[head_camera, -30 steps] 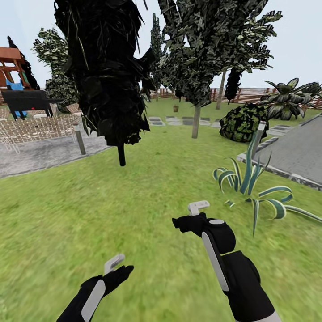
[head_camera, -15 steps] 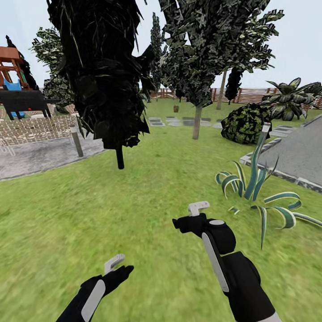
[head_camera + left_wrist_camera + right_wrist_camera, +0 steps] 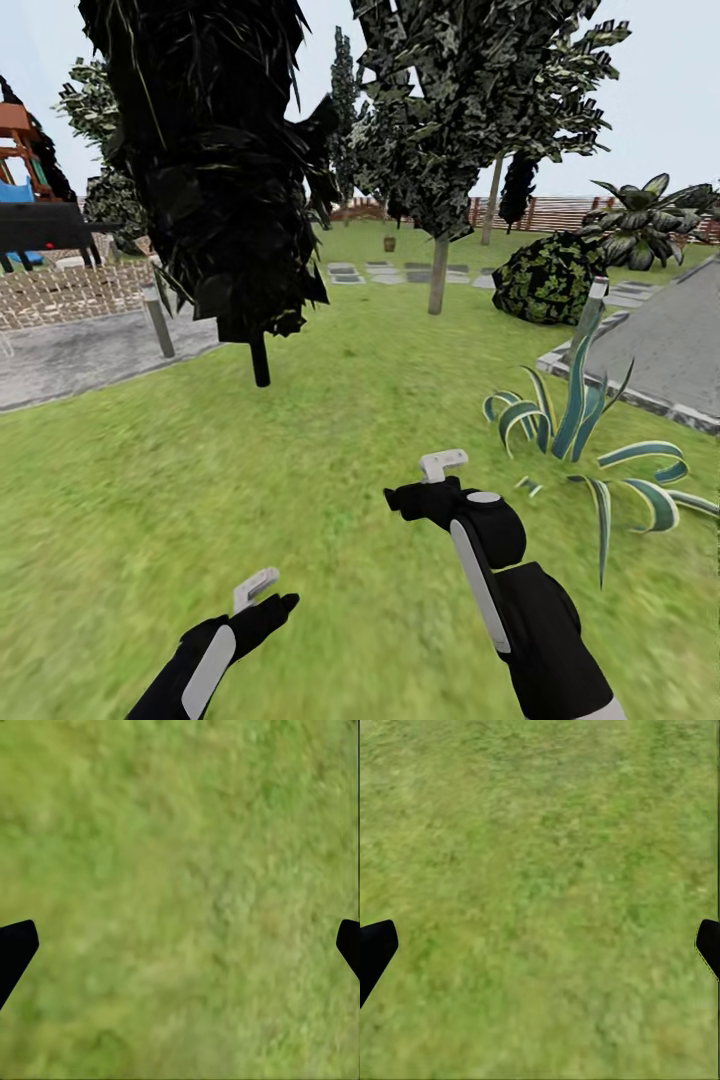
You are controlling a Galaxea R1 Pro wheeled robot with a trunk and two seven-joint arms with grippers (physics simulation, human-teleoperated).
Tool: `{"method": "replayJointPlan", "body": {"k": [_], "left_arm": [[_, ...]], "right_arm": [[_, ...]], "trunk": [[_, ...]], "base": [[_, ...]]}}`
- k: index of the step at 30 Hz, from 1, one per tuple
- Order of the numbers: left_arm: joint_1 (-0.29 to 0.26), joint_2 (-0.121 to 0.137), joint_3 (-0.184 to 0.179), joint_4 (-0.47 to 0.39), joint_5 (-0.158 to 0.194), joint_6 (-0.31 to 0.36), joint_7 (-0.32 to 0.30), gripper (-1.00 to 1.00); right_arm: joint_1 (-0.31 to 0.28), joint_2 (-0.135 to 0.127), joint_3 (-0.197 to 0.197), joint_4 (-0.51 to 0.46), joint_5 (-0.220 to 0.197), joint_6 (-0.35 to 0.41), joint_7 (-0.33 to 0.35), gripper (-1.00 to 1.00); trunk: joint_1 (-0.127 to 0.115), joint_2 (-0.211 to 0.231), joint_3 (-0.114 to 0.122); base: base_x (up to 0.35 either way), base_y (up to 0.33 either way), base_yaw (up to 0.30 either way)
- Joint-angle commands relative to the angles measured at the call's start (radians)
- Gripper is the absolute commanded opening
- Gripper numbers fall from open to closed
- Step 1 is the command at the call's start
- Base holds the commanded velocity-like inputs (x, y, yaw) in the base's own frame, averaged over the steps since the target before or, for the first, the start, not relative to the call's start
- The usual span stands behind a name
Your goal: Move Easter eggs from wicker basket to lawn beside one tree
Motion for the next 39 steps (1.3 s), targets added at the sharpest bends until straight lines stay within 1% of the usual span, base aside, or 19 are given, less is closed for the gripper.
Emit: {"method": "replayJointPlan", "body": {"k": [1,5,10,39], "left_arm": [[0.000,0.000,0.002,-0.002,0.008,0.006,0.002,1.00],[0.000,0.000,0.002,-0.002,0.008,0.006,0.002,1.00],[0.000,0.000,0.002,-0.002,0.008,0.007,0.002,1.00],[0.000,0.000,0.002,-0.002,0.008,0.009,0.002,1.00]], "right_arm": [[-0.001,0.001,0.000,-0.001,-0.001,0.005,0.000,1.00],[-0.001,0.001,0.000,-0.001,-0.001,0.005,0.000,1.00],[-0.001,0.000,0.000,-0.001,-0.001,0.005,0.000,1.00],[-0.002,0.000,-0.001,-0.001,-0.001,0.005,0.000,1.00]], "trunk": [[0.001,-0.001,-0.001],[0.001,-0.001,-0.001],[0.001,-0.001,-0.001],[0.001,-0.001,-0.001]], "base": [[0.334,0.000,-0.180],[0.334,0.000,-0.222],[0.334,0.000,-0.099],[0.334,0.000,-0.004]]}}
